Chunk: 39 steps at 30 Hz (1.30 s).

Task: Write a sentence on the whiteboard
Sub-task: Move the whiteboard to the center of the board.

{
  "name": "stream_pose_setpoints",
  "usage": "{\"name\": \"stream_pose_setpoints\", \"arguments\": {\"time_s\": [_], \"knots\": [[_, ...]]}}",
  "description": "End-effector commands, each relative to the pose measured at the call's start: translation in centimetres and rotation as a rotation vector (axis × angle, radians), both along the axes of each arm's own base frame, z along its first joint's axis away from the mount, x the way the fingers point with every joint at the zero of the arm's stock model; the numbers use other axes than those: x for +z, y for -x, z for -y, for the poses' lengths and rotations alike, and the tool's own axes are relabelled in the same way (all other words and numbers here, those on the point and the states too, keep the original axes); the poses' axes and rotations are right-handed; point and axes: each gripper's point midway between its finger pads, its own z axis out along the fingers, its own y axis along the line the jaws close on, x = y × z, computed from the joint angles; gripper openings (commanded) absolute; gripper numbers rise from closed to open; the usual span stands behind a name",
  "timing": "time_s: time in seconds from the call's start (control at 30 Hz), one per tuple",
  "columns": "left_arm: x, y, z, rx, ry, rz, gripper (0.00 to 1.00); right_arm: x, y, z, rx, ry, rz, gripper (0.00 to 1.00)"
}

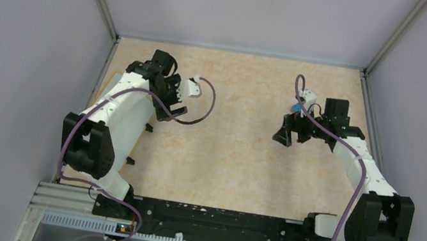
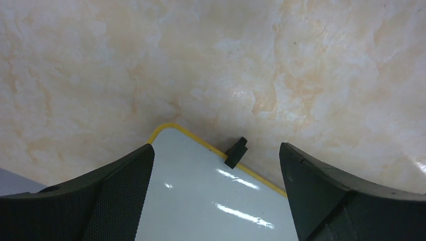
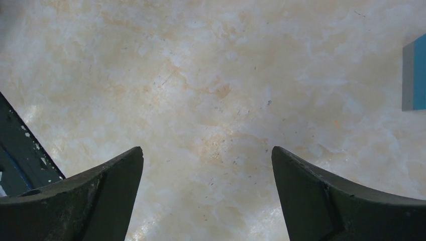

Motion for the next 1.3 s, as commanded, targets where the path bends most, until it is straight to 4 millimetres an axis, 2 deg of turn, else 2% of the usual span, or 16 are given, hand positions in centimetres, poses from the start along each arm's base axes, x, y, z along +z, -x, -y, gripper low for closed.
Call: {"name": "stream_pose_setpoints", "arguments": {"time_s": [0.0,0.3,0.6,0.8,1.0,1.13,1.27], "knots": [[-1.1,1.1,-1.9,-0.219,-0.162,-0.025,0.97,2.3,-0.7,-0.7,0.051,-0.027,0.062,0.96],[-4.2,2.4,-3.5,-0.456,-0.295,-0.079,0.90,2.3,-0.6,-0.8,0.063,-0.024,0.057,0.96],[-7.9,2.6,-4.5,-0.496,-0.354,-0.152,0.79,3.1,-0.5,-0.6,0.058,-0.015,0.063,0.96],[-9.2,3.0,-5.9,-0.506,-0.422,-0.207,0.69,3.2,0.3,-0.8,0.077,-0.029,0.052,0.96],[-10.3,3.8,-7.1,-0.507,-0.481,-0.244,0.61,3.3,0.1,-0.8,0.074,-0.035,0.058,0.96],[-10.6,4.0,-7.3,-0.512,-0.489,-0.257,0.51,3.2,0.2,-0.8,0.074,-0.036,0.052,0.96],[-10.7,4.0,-6.6,-0.529,-0.479,-0.256,0.40,3.3,0.2,-0.8,0.073,-0.038,0.057,0.96]]}}
